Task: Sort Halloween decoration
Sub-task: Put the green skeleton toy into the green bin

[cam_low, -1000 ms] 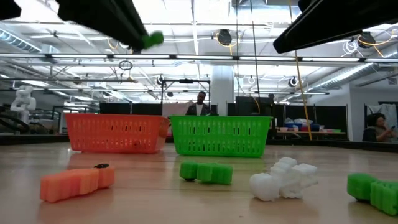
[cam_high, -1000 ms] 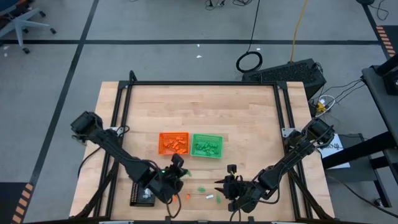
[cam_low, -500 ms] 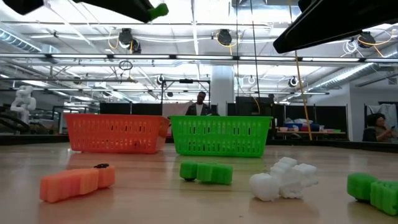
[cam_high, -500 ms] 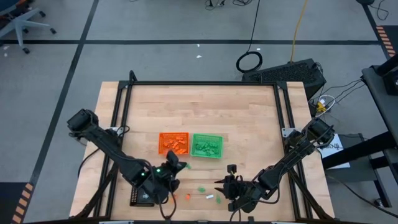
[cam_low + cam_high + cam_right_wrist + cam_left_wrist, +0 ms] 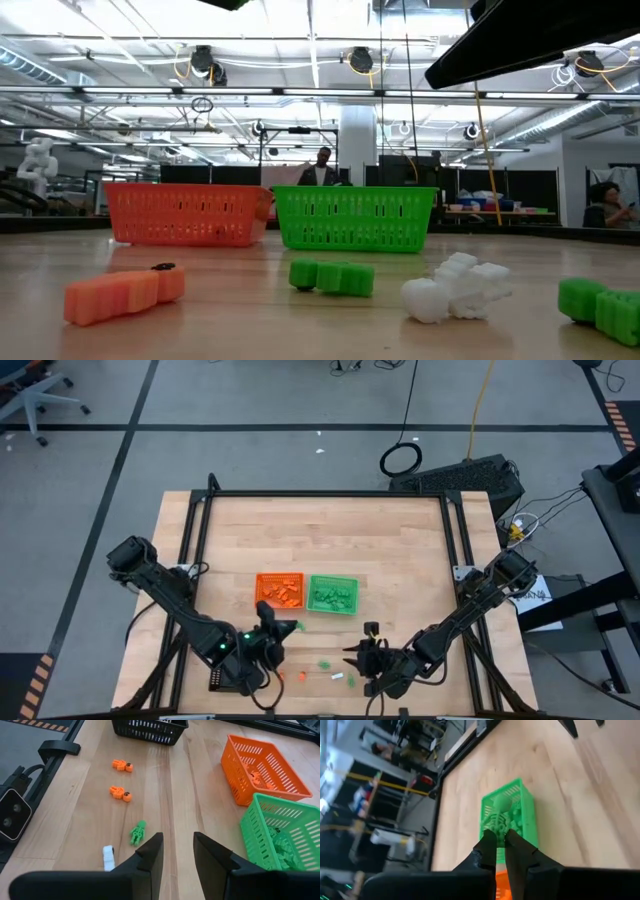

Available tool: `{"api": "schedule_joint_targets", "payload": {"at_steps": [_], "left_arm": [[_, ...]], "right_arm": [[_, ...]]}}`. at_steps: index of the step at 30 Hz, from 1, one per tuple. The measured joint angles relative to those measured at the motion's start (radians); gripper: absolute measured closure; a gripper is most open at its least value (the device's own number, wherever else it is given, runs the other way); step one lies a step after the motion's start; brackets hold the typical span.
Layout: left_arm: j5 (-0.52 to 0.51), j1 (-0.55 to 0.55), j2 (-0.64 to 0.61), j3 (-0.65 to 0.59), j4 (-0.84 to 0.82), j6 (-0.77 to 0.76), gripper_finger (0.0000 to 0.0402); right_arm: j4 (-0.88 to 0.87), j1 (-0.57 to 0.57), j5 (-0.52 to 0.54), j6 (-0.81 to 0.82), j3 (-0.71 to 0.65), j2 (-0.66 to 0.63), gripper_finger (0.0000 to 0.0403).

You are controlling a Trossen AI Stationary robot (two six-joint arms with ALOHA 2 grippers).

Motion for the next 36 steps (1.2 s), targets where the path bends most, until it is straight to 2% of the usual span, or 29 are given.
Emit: {"api": "schedule_joint_targets", "payload": {"at_steps": [8,23,25,31,36], "left_arm": [[0.0,0.0,0.0,0.0,0.01,-0.167,0.0385],[0.031,0.005,0.0,0.001,0.098,-0.196,0.0385],[0.09,0.018,0.0,0.001,0.103,-0.196,0.0385],[0.348,0.133,0.0,0.001,0.134,-0.197,0.0385],[0.468,0.26,0.0,0.001,0.131,-0.165,0.0385]], "right_arm": [[0.0,0.0,0.0,0.004,0.0,0.0,0.0312],[0.023,0.0,0.0,0.004,0.0,0.0,0.0312],[0.049,0.0,0.0,0.001,0.0,0.0,0.0312],[0.053,0.0,0.0,-0.029,0.001,-0.001,0.0312],[0.052,-0.003,0.0,-0.08,0.001,-0.001,0.0312]]}}
